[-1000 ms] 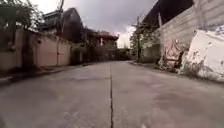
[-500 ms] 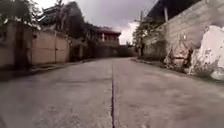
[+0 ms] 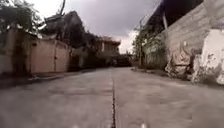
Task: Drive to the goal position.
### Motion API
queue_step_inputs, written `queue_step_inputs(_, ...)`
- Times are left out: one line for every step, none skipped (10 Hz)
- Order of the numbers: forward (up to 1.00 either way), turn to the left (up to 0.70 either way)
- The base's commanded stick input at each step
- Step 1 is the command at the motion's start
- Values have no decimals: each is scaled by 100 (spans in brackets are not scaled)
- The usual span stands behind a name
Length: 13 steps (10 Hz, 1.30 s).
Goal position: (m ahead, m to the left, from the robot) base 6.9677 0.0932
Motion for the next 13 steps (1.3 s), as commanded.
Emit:
queue_step_inputs(100, 0)
queue_step_inputs(100, 0)
queue_step_inputs(100, 0)
queue_step_inputs(100, 0)
queue_step_inputs(100, 0)
queue_step_inputs(100, -1)
queue_step_inputs(100, -1)
queue_step_inputs(100, -2)
queue_step_inputs(100, -3)
queue_step_inputs(100, -30)
queue_step_inputs(100, -40)
queue_step_inputs(100, -40)
queue_step_inputs(100, -40)
